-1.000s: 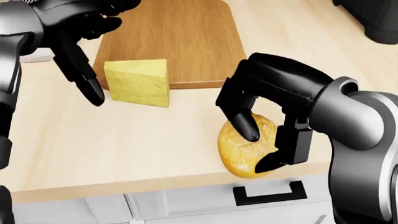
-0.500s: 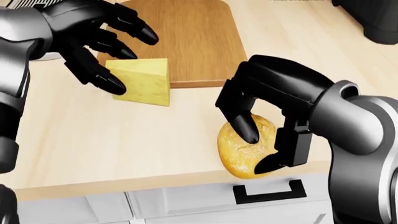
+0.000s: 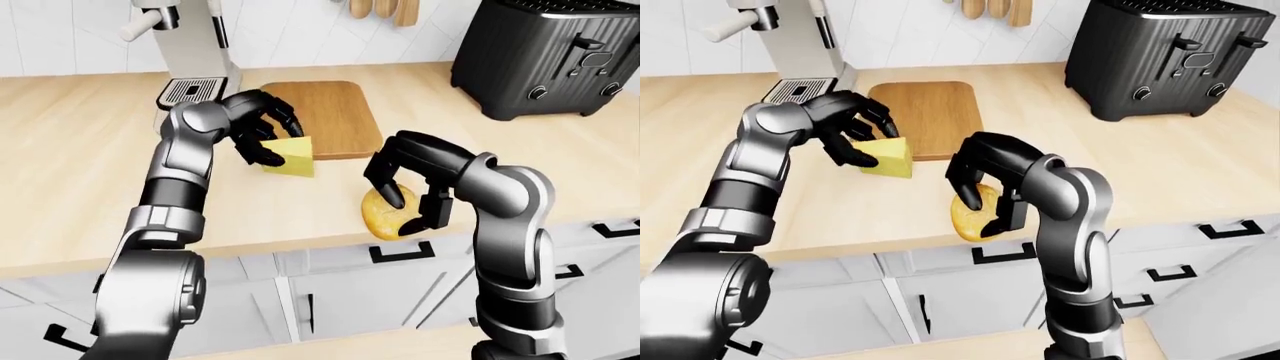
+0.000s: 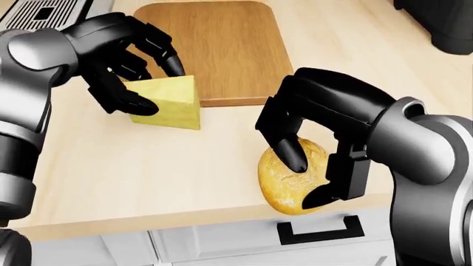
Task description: Place the bread and cheese on the cutting board.
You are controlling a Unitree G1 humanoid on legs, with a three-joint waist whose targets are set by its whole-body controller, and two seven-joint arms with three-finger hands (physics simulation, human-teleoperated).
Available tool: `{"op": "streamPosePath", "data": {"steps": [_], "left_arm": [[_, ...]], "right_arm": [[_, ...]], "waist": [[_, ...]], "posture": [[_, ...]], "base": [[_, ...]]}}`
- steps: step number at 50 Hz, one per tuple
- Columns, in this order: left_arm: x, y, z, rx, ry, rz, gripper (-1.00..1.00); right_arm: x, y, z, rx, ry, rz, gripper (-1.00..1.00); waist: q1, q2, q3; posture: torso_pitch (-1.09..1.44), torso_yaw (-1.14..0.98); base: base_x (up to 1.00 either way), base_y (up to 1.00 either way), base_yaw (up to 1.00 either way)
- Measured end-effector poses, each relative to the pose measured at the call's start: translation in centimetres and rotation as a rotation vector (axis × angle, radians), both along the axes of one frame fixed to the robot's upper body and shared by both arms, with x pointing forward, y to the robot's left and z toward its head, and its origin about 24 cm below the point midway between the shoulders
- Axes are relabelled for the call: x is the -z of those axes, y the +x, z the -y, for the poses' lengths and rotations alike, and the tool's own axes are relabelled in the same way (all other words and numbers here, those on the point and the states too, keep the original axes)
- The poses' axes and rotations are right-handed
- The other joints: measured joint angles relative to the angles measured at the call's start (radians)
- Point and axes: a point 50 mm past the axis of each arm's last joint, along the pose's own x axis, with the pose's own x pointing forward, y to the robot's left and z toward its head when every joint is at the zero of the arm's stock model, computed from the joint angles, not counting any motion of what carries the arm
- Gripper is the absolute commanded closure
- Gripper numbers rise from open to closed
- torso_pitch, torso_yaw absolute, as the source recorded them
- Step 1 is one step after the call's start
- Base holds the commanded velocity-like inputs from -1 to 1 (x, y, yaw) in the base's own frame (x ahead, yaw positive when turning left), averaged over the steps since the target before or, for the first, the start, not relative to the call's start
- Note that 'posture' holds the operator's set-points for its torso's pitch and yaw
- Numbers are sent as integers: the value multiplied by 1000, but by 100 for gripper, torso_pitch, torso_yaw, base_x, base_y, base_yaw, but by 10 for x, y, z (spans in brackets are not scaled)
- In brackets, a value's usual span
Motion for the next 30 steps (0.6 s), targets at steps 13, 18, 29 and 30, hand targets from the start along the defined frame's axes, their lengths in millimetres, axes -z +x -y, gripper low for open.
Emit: {"op": "streamPosePath", "data": {"steps": [13,18,29,30], "left_arm": [[-1,-2,1,3,6,15,100],[-1,-3,1,3,11,16,100],[-35,-13,10,25,25,95,100],[-40,-15,12,33,24,107,100]], "right_arm": [[0,-1,0,-6,5,1,100],[0,-1,0,-4,6,4,100],[-1,0,1,6,11,14,100],[-1,1,1,7,11,14,100]], "waist": [[-2,1,2],[-1,1,4],[-1,-3,11],[-1,-3,11]], "posture": [[0,0],[0,0],[0,0],[0,0]], "base": [[0,0,0],[0,0,0],[0,0,0],[0,0,0]]}}
